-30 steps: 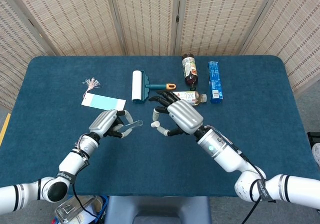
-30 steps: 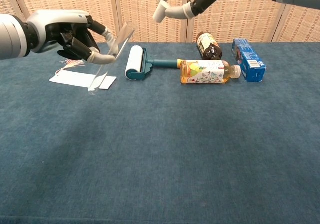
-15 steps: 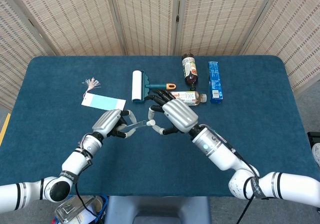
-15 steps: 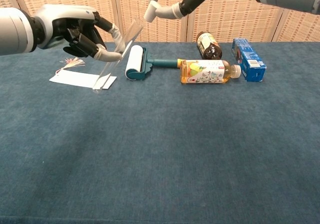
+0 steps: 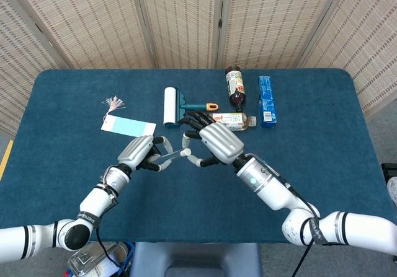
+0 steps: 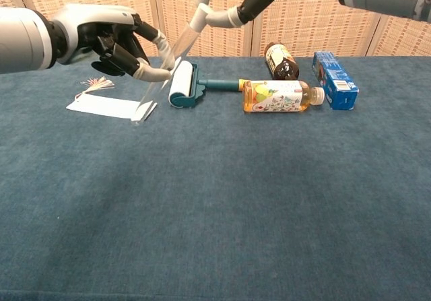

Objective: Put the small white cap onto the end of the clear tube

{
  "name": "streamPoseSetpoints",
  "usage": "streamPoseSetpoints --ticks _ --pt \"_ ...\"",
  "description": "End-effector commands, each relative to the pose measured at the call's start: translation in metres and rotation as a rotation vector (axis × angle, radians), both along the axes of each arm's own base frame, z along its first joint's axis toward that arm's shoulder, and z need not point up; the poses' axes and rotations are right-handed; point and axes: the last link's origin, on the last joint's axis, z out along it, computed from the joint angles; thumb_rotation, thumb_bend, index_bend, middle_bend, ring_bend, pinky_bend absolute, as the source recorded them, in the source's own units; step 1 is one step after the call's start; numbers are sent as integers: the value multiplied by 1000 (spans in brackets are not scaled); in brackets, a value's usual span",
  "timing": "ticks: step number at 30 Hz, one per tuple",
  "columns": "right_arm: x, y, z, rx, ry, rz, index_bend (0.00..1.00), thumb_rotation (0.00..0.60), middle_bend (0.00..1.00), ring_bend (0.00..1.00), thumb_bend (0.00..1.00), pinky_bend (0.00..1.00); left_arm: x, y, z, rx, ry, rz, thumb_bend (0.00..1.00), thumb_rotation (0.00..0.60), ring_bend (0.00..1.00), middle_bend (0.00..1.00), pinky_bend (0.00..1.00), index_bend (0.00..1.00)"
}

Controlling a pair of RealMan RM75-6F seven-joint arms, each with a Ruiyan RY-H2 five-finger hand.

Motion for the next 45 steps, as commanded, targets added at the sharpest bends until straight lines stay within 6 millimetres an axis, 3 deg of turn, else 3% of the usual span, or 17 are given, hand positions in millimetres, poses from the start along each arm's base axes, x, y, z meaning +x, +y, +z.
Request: streamPoseSetpoints --ticks 1,45 --pt "0 0 0 -1 -3 1 638 600 163 0 409 0 1 -1 -1 0 4 -6 377 600 1000 1000 1000 598" --pt "0 -4 -8 19 21 -4 639 600 163 0 414 0 3 -3 -6 -11 33 -17 377 600 1000 1000 1000 596"
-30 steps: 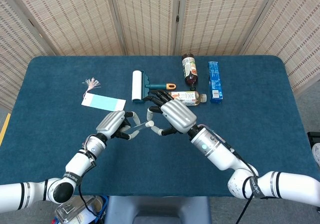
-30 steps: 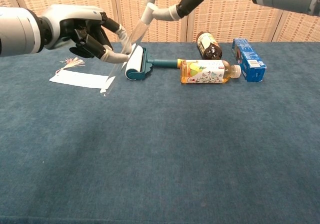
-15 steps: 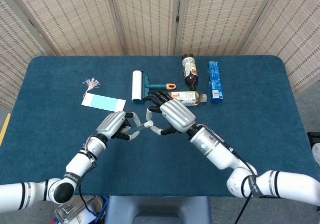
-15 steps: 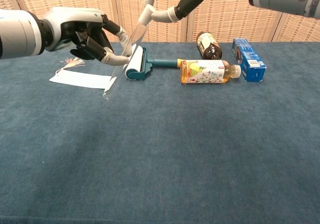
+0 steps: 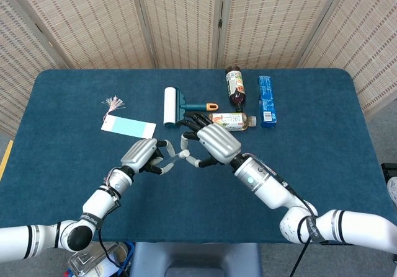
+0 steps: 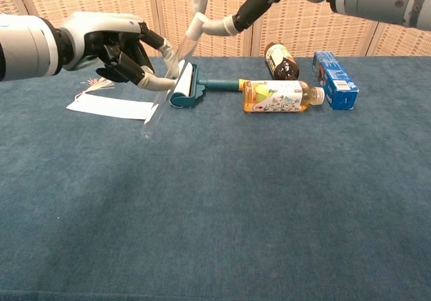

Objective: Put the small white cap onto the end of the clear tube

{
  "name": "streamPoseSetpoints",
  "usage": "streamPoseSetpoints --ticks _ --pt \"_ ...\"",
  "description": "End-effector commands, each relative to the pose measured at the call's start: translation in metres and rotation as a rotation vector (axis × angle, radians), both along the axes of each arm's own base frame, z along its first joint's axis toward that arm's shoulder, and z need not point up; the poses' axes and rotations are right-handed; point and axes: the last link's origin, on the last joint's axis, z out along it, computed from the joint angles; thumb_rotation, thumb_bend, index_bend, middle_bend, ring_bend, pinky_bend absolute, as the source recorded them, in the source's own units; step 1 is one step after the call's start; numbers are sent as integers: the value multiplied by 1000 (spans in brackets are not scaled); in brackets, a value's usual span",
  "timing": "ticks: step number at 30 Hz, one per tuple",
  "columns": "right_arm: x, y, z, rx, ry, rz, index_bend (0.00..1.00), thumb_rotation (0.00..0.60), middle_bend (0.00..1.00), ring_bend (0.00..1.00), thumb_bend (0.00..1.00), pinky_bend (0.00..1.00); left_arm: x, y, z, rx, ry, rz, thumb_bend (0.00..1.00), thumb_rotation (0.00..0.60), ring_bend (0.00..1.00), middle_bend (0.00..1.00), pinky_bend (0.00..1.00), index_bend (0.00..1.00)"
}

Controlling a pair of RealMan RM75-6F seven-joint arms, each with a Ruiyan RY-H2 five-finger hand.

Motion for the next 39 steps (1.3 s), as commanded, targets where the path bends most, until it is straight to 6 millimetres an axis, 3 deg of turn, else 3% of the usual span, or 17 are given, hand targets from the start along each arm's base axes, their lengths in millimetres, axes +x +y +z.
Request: streamPoseSetpoints --ticks 1,22,32,39 --pt "0 0 -1 -2 7 1 639 600 163 0 414 0 1 0 0 1 -2 0 377 600 1000 1000 1000 596" --pt "-2 -1 -7 5 32 0 638 600 146 0 400 0 3 -1 0 -5 5 -3 377 600 1000 1000 1000 597" --pt "-3 -1 -7 17 57 4 301 600 27 0 226 0 -2 1 0 7 28 2 377 600 1000 1000 1000 597" --pt "-6 0 0 2 43 0 226 600 7 0 215 0 -17 6 4 39 104 -5 376 600 1000 1000 1000 596"
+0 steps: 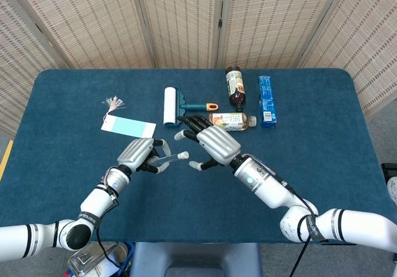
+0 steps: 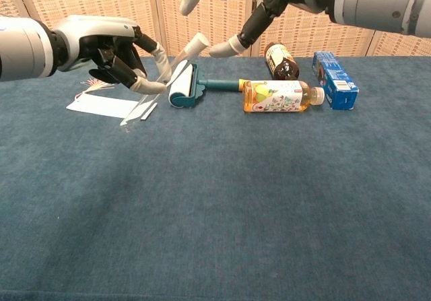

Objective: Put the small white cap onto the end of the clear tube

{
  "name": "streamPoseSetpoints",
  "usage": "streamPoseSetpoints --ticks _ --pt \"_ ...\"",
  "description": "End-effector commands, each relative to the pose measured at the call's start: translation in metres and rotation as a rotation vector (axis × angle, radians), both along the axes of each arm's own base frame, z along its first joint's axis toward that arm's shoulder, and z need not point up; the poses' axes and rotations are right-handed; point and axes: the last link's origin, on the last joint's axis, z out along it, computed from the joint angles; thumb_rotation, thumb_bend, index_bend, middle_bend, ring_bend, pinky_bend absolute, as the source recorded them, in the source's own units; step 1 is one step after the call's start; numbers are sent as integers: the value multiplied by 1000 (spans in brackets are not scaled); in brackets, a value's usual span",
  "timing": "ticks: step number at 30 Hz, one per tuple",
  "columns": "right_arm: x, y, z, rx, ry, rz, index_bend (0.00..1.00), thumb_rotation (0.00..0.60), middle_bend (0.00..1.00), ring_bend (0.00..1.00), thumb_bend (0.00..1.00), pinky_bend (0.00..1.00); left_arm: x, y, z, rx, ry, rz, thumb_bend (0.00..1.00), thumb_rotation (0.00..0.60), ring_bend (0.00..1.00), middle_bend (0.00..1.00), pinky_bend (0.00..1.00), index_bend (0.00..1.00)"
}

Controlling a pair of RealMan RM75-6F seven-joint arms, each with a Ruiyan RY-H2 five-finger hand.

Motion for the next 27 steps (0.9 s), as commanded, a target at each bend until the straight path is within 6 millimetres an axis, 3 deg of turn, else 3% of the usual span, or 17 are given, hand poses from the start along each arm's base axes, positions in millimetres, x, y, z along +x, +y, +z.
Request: streamPoseSetpoints --ticks 1,7,12,20,27 --pt "-2 1 7 -15 -11 -2 217 600 5 0 215 0 -10 3 3 29 65 -13 377 600 1000 1000 1000 597" --pt "-18 3 34 -83 -18 -20 211 600 2 0 215 0 -37 12 4 109 266 -58 377 600 1000 1000 1000 597" --pt "-38 6 54 -135 -17 -54 187 600 2 0 215 0 -50 15 -10 141 407 -91 377 600 1000 1000 1000 597" --pt "-70 10 75 -194 3 -115 179 600 0 0 215 0 -52 22 -40 143 566 -135 377 600 1000 1000 1000 597" --pt "-87 11 82 -206 -5 -153 178 600 0 0 215 0 -48 28 -59 151 644 -148 377 600 1000 1000 1000 573"
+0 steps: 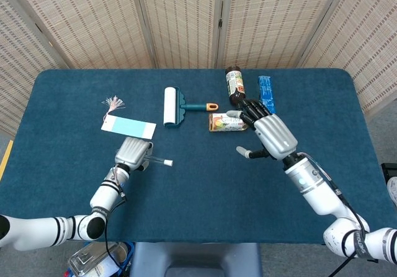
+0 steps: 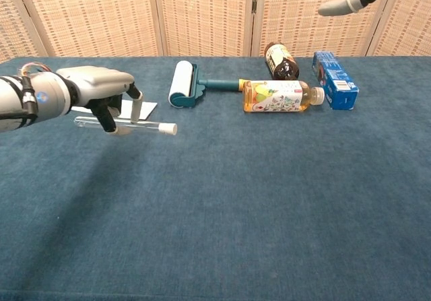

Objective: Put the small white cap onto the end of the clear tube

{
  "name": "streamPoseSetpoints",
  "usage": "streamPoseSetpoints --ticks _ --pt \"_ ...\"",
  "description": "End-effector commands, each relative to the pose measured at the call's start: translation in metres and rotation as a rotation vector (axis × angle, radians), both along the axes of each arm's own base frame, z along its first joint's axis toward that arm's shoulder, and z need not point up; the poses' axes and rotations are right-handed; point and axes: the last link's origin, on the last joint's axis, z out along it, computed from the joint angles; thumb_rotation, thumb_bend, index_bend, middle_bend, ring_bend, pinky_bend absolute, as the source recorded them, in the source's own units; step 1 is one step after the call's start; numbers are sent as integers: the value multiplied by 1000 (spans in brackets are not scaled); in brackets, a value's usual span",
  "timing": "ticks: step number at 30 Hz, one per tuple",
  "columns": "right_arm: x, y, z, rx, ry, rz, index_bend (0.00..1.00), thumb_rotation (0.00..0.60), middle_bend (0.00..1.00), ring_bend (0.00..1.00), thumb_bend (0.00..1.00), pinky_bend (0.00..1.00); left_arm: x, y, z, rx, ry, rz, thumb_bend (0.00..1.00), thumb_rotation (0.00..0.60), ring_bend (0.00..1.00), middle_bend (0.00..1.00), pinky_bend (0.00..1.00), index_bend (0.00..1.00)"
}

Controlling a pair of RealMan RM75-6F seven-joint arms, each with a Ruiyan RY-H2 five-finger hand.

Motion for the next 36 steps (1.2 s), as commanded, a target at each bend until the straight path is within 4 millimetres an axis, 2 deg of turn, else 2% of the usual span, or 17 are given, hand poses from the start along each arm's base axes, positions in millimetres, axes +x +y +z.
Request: streamPoseSetpoints --ticks 1,6,16,24,28,32,34,36 --pt "-6 0 2 -3 -4 -12 178 600 0 0 215 0 3 2 -10 4 29 2 377 600 1000 1000 1000 567" --pt "-12 -1 4 -6 -8 -23 172 600 0 0 214 0 5 6 -21 9 97 2 377 600 1000 1000 1000 527" --pt "-22 -3 6 -4 -26 -55 162 600 0 0 214 0 6 6 -35 -10 129 37 376 600 1000 1000 1000 428" --pt "-26 -4 9 -11 -42 -61 151 600 0 0 214 0 6 3 -29 -22 141 60 376 600 1000 1000 1000 307" --pt "-32 -2 15 -23 -34 -70 149 600 0 0 214 0 8 -3 -12 -10 92 84 376 600 1000 1000 1000 245" --pt "-48 4 26 -46 27 -100 149 600 0 0 219 0 9 -13 26 58 -80 109 376 600 996 998 1000 237" --pt "-60 9 35 -67 63 -133 149 600 28 0 233 0 3 -19 51 114 -151 105 376 600 948 949 1000 241" --pt "-73 14 44 -97 86 -171 149 600 97 0 263 7 -8 -24 74 173 -203 98 376 600 883 888 1000 247"
